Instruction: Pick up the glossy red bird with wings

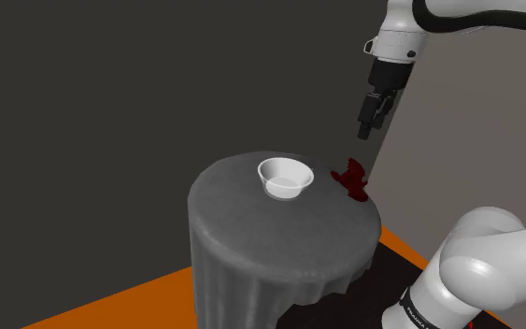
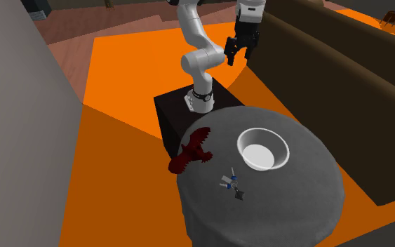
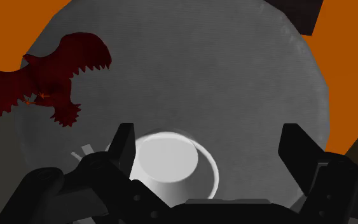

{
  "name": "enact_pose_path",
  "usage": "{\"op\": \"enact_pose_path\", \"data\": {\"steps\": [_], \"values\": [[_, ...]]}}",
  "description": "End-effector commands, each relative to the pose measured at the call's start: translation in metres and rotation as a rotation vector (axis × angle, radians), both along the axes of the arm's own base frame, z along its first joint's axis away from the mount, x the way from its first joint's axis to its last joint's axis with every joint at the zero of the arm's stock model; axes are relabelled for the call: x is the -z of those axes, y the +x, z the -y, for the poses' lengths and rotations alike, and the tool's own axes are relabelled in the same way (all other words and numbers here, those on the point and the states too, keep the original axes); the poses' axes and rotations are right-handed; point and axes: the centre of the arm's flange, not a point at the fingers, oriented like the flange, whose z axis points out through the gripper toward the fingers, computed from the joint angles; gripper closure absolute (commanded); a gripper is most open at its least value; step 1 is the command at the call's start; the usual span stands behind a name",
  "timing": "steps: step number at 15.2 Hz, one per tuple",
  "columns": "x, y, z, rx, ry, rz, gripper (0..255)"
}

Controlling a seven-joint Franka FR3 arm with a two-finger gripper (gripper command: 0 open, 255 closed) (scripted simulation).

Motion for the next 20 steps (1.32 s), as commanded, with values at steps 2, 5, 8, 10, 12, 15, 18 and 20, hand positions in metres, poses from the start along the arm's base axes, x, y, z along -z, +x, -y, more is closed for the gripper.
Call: {"op": "enact_pose_path", "data": {"steps": [2, 5, 8, 10, 12, 15, 18, 20], "values": [[0.008, 0.002, 0.010, -0.009, 0.002, 0.003, 0], [0.032, 0.008, 0.042, -0.036, 0.008, 0.011, 0], [0.057, 0.016, 0.073, -0.063, 0.014, 0.018, 0], [0.073, 0.021, 0.093, -0.081, 0.018, 0.024, 0], [0.089, 0.027, 0.113, -0.099, 0.022, 0.029, 0], [0.114, 0.037, 0.143, -0.126, 0.028, 0.037, 0], [0.139, 0.048, 0.173, -0.153, 0.034, 0.045, 0], [0.155, 0.056, 0.193, -0.171, 0.038, 0.050, 0]]}}
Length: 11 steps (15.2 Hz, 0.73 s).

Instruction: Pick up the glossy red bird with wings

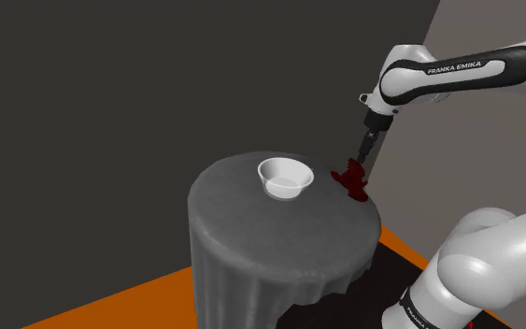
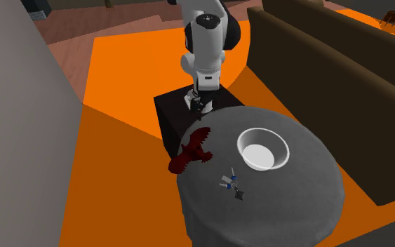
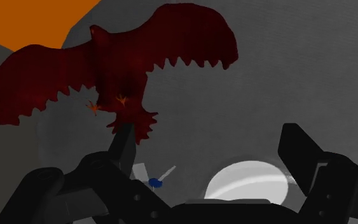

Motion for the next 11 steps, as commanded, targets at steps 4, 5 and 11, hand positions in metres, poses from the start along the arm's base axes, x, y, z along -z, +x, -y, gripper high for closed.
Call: {"op": "enact_pose_path", "data": {"steps": [4, 5, 11], "values": [[0.040, 0.023, 0.047, -0.046, 0.008, 0.015, 0], [0.048, 0.027, 0.056, -0.055, 0.010, 0.017, 0], [0.087, 0.040, 0.082, -0.080, 0.016, 0.025, 0]]}}
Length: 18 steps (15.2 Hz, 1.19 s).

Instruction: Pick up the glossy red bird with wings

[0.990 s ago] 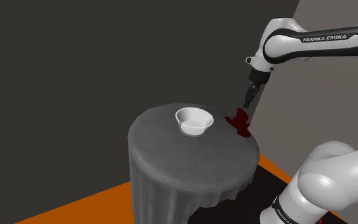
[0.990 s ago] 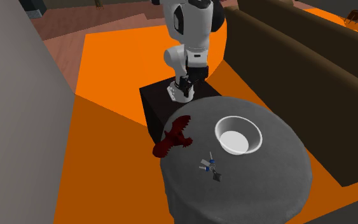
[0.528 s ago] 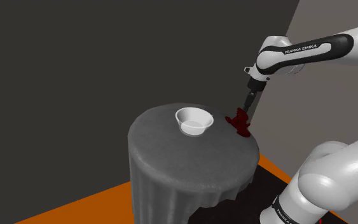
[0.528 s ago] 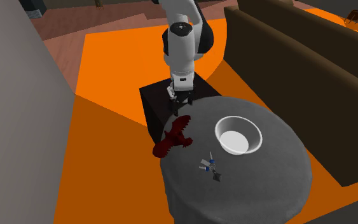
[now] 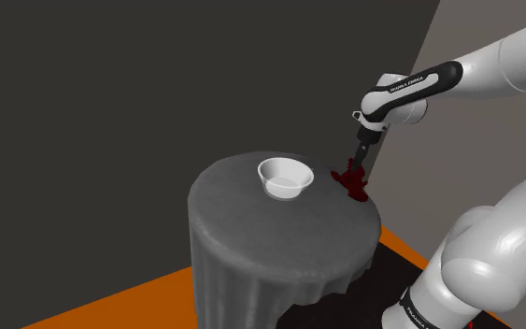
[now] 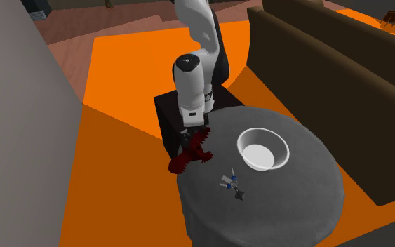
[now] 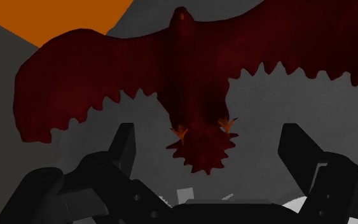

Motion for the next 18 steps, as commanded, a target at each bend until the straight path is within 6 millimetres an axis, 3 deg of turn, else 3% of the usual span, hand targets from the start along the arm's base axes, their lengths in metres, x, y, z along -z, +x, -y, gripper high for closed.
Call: {"op": "enact_pose_path", "data": {"steps": [1, 6, 7, 16, 18], "values": [[0.011, 0.000, 0.001, -0.001, -0.001, 0.001, 0], [0.030, 0.000, 0.001, -0.001, -0.001, 0.001, 0], [0.030, 0.001, 0.000, -0.001, -0.001, 0.001, 255], [0.030, 0.000, 0.001, -0.001, -0.001, 0.001, 255], [0.020, 0.000, 0.001, -0.001, -0.001, 0.001, 255]]}}
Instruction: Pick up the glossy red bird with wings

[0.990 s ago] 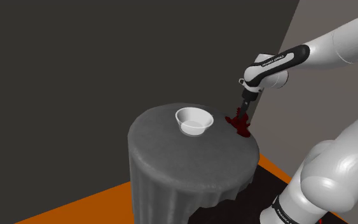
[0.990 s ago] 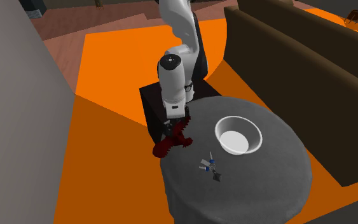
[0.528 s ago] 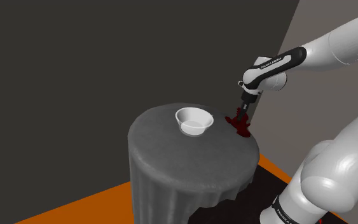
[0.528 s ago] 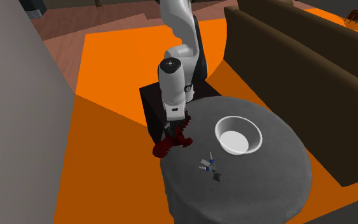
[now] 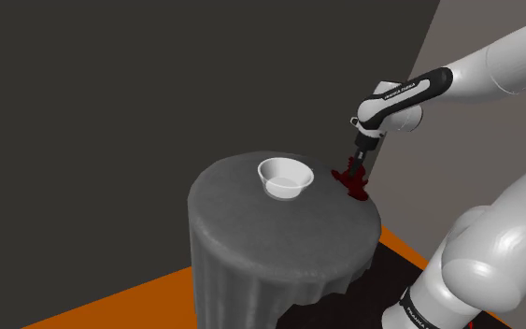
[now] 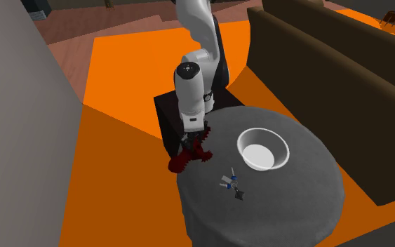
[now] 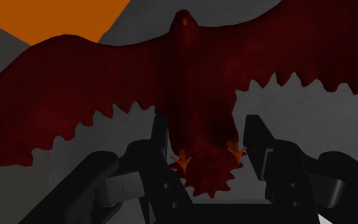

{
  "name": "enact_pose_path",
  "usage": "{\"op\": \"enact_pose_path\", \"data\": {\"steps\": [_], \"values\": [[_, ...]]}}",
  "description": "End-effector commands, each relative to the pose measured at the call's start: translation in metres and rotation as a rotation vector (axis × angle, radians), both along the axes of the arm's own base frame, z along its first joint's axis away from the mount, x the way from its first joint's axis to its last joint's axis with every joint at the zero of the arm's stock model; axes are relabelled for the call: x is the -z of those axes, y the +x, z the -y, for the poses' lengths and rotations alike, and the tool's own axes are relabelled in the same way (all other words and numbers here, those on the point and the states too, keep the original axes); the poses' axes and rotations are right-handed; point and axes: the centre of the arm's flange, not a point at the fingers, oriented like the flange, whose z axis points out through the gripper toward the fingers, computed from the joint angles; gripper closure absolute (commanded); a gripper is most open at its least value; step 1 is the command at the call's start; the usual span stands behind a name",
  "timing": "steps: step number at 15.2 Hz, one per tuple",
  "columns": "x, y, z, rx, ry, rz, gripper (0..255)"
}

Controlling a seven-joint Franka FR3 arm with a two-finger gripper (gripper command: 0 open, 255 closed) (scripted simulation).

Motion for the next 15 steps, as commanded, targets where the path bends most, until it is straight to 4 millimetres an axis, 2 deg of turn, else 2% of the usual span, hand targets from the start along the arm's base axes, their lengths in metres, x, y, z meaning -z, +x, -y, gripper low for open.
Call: {"op": "enact_pose_path", "data": {"steps": [1, 13, 15], "values": [[-0.009, 0.000, 0.001, 0.000, 0.000, 0.000, 255], [-0.073, 0.000, 0.001, 0.000, 0.000, 0.000, 255], [-0.074, 0.000, 0.001, 0.000, 0.000, 0.000, 255]]}}
